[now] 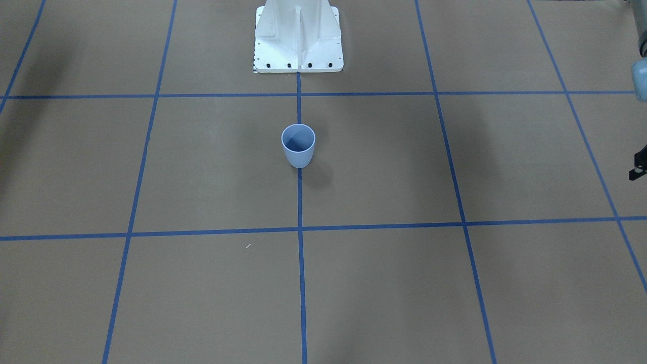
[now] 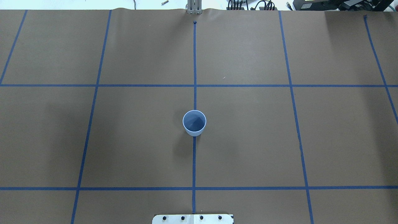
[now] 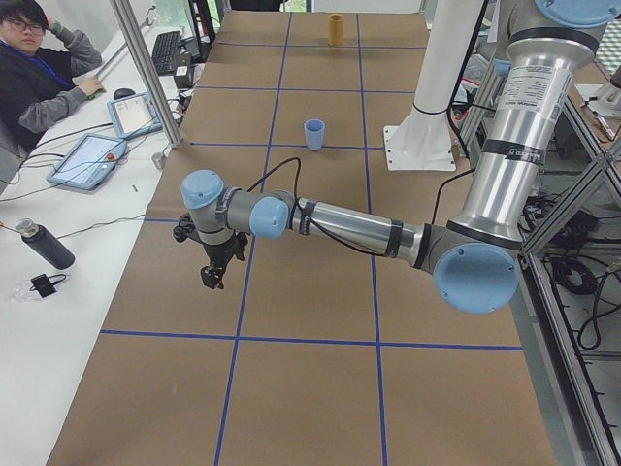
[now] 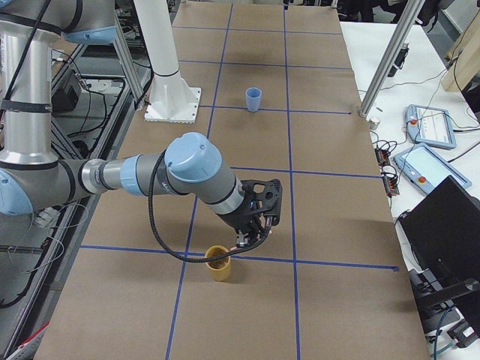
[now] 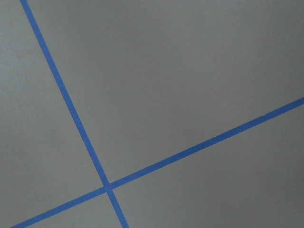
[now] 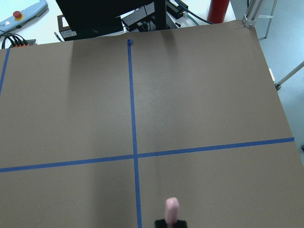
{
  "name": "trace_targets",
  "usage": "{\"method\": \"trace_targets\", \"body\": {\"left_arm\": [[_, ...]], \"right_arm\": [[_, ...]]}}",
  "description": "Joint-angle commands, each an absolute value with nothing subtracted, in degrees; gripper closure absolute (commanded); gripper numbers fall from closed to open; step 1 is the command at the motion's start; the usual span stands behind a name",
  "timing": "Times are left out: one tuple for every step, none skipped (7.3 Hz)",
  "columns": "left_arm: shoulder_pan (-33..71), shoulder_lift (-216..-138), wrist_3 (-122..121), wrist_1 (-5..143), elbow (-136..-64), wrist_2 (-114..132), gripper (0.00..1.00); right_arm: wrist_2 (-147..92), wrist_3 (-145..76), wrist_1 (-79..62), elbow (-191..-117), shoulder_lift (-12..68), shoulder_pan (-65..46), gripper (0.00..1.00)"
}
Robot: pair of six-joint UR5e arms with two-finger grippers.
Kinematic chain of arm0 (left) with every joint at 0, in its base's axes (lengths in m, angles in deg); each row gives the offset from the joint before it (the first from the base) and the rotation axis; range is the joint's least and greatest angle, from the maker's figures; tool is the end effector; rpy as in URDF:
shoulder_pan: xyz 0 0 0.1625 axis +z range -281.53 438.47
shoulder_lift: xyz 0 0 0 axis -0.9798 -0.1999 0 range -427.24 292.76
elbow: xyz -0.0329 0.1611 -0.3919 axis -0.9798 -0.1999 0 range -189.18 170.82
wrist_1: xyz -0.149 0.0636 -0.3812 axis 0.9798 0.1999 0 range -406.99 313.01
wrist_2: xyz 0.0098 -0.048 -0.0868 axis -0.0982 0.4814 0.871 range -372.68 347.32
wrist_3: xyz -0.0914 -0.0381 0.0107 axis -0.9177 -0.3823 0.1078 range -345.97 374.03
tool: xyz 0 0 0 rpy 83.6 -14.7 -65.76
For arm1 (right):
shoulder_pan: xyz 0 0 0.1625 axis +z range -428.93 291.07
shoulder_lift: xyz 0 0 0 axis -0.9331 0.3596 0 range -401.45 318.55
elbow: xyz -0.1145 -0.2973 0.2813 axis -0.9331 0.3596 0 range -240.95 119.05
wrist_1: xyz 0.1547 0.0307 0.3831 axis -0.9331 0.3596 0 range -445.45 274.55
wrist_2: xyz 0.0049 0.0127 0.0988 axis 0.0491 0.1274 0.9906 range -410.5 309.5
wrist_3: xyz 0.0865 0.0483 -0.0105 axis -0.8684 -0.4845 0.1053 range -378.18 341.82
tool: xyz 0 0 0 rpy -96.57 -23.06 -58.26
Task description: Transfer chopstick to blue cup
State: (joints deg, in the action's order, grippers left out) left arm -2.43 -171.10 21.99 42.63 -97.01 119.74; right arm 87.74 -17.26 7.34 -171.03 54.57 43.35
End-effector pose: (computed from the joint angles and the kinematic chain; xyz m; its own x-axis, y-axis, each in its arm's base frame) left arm 0.0293 -0.6010 0.5482 0.6798 0.3790 -0.6278 -0.2516 0.9247 0.2858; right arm 0.2240 -0.3911 0.5355 0.6775 0.1029 0.7283 -0.3609 0.9093 0.2073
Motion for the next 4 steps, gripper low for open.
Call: {"method": "trace_targets", "body": {"left_arm": [[-5.45, -170.95, 16.08, 42.65, -97.07, 119.77, 0.01], [-7.38, -170.6, 15.8, 42.48, -97.07, 119.77, 0.01], [-9.4, -170.6, 16.14, 41.96, -96.9, 119.69, 0.01], [-10.64, -169.3, 16.41, 42.74, -97.07, 119.86, 0.01]], "right_arm": [[87.32, -24.1, 16.47, -172.82, 44.9, 38.42, 1.0], [87.4, -32.43, 16.77, -175.27, 42.51, 33.6, 1.0], [87.32, -40.51, 16.77, -176.95, 39.53, 28.6, 1.0], [87.23, -47.73, 16.77, -177.75, 35.93, 23.67, 1.0]]}}
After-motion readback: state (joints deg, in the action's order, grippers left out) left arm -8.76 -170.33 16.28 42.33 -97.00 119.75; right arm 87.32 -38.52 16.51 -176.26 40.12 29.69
